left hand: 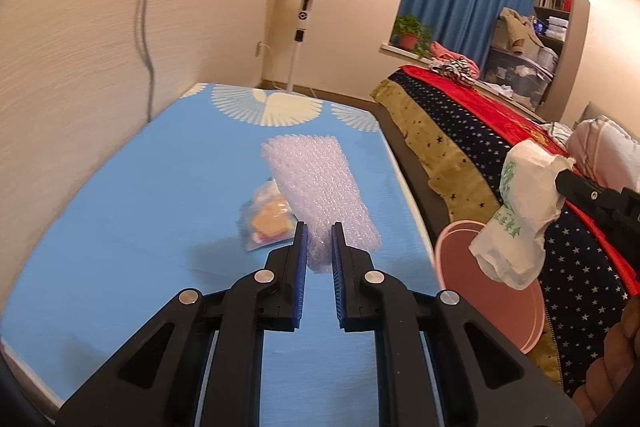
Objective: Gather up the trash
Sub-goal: 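Carry the tissue in right gripper while left carries the foam pad over the pink bin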
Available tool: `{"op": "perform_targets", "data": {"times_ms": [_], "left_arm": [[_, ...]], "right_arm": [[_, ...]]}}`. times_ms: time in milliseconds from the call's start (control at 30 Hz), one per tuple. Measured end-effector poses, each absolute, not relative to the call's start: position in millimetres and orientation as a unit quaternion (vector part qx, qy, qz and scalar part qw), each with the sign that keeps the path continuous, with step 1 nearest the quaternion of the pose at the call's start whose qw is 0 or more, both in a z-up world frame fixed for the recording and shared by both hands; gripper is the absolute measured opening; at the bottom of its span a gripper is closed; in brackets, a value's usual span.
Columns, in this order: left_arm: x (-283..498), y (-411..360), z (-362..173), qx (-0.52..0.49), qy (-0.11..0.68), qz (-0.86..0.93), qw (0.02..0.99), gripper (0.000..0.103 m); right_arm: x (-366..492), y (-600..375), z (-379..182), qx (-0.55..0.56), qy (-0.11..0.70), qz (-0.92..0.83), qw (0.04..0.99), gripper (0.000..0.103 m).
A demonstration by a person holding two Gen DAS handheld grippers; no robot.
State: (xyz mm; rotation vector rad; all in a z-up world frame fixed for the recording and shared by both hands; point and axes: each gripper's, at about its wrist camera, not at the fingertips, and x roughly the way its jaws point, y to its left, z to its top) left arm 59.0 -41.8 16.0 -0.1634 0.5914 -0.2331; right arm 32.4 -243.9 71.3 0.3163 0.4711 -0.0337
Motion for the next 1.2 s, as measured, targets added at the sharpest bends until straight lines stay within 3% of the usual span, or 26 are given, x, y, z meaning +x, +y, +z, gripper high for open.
{"op": "perform_targets", "data": {"times_ms": [1200], "left_arm": [[77.1, -187.1, -13.2, -0.033, 0.315, -0.272, 0.909, 0.012]], "right_arm": [[18.0, -338.6, 39.3, 0.166, 0.243, -0.196, 0.935, 0.007]]}}
